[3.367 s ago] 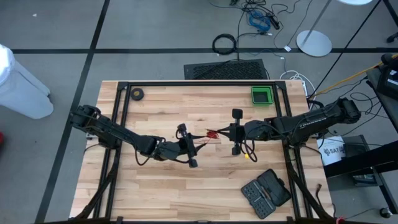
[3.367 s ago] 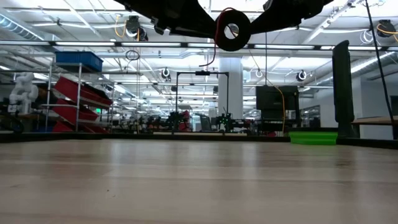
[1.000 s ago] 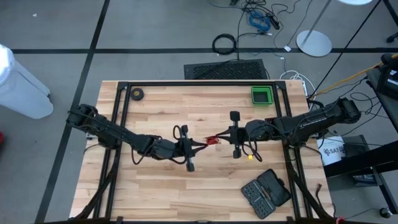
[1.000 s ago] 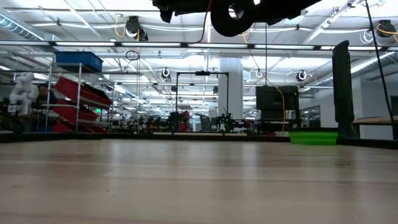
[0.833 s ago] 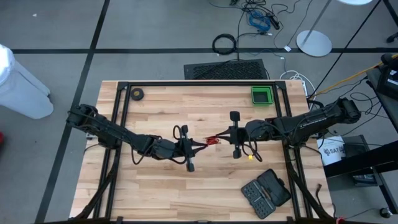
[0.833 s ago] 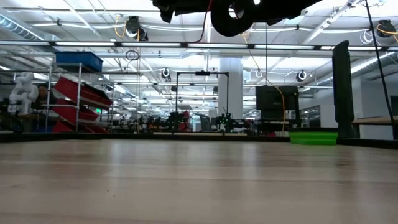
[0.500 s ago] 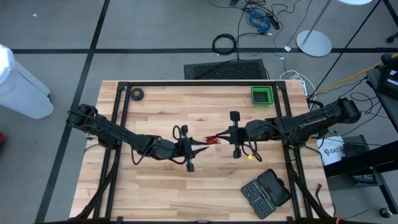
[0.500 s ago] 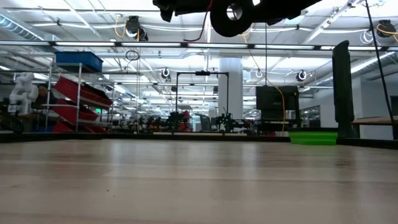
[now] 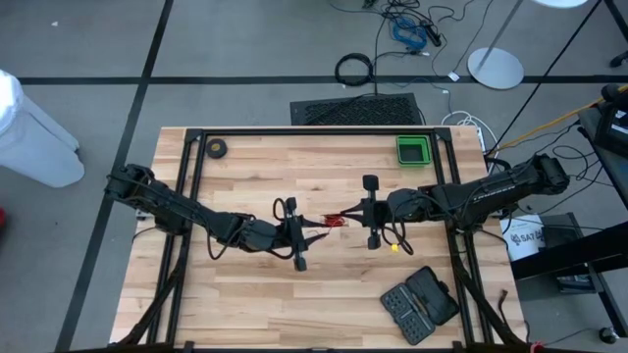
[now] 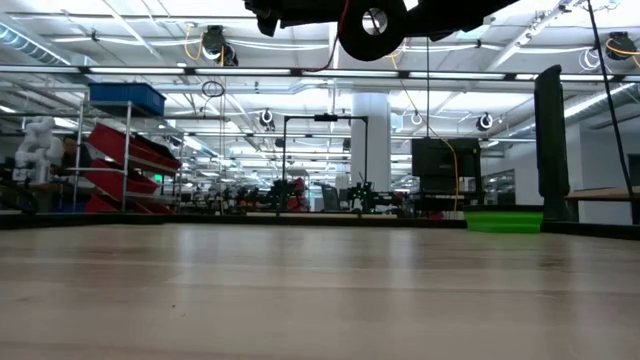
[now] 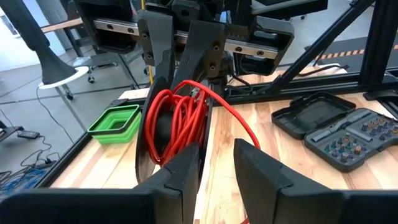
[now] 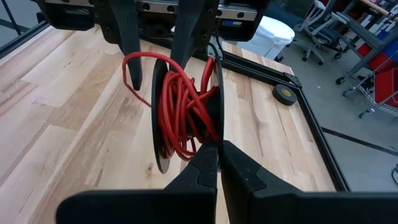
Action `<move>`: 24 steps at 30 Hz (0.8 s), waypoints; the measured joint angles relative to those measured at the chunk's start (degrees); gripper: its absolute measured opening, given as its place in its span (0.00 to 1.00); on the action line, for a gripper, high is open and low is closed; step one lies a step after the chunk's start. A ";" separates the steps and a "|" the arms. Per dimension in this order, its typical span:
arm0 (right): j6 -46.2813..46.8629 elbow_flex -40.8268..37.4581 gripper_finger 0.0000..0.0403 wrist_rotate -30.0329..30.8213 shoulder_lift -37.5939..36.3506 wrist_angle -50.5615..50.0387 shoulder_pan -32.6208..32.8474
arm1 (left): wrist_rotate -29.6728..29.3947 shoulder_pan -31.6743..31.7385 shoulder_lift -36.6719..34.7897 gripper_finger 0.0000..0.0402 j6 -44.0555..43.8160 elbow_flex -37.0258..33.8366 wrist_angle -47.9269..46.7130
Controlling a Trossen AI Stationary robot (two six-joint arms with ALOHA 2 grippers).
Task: Coil cords
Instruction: Uncoil the red wire from the spool
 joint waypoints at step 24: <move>1.04 0.00 0.03 0.37 0.02 0.07 0.00 | -0.94 0.04 0.00 0.01 0.04 0.09 0.31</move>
